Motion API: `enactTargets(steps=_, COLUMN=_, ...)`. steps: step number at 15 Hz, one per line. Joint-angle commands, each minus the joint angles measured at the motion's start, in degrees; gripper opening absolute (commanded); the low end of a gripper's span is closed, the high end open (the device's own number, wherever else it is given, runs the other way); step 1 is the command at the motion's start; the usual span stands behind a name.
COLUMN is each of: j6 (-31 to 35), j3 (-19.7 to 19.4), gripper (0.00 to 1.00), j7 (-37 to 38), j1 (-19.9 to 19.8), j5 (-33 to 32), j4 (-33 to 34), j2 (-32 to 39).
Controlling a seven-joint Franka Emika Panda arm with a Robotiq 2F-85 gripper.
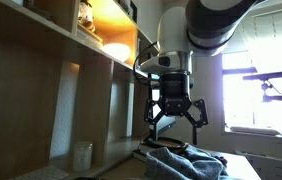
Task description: Hang the sweater on the computer
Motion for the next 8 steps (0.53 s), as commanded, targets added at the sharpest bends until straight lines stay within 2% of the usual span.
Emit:
enactTargets(steps=1, j6=-1.90, j3=-0.80, gripper=1.00, j7=1.26, j1=1.03, j5=-1.38, j4=3.26, j2=1.64)
enactTargets(steps=2, j6=-0.23, j3=0.11, gripper=1.00, j7=0.09, j1=0.07, j5=-0.31, j4=0.78, j2=0.65)
enactTargets(steps=8, j6=-0.25, j3=0.07, gripper=1.00, j7=0.08, j1=0.22, j5=-0.62, j4=1.37, j2=1.06)
